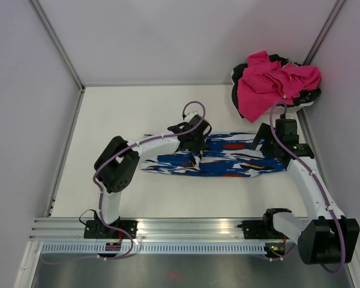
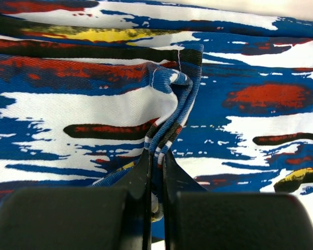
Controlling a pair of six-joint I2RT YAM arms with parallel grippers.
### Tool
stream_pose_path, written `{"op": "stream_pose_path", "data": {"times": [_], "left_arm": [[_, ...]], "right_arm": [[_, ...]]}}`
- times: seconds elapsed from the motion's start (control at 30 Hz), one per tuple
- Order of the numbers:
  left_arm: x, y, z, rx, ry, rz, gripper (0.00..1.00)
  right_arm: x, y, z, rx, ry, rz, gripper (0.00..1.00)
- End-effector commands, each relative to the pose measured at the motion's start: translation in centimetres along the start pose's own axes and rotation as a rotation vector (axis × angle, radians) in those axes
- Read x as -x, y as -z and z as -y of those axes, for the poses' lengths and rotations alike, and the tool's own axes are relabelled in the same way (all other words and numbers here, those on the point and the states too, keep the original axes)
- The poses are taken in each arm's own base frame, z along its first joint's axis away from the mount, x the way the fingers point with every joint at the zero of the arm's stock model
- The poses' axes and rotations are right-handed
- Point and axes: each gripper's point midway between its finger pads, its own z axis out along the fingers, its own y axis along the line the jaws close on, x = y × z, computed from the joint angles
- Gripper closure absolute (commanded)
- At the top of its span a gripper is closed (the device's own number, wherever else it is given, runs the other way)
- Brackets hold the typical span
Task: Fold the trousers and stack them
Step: Fold the trousers
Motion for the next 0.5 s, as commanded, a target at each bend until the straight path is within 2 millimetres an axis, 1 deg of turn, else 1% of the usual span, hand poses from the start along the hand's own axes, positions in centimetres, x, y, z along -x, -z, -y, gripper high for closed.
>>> {"op": "stream_pose_path", "data": {"times": [0.0, 0.07, 0.2, 0.33, 0.47], "left_arm": [[0.4, -0.6, 4.2, -0.139, 0.080, 0.008, 0.98], [0.3, -0.8, 4.5, -0.153, 0.088, 0.004, 0.98], [0.9, -0.3, 5.6, -0.180, 0.092, 0.030, 0.98], [1.4, 0.1, 6.1, -0.192, 0.111, 0.053, 0.98], [1.7, 0.5, 7.2, -0.224, 0.135, 0.059, 0.98]], "right_arm": [[0.5, 0.4, -0.6, 0.035, 0.020, 0.011, 0.02], [0.8, 0.8, -0.7, 0.047, 0.030, 0.033, 0.02], [1.4, 1.4, -0.8, 0.051, 0.034, 0.065, 0.02], [1.0, 1.3, -0.7, 0.050, 0.032, 0.049, 0.02], [0.8, 1.4, -0.9, 0.060, 0.030, 0.042, 0.02]]}}
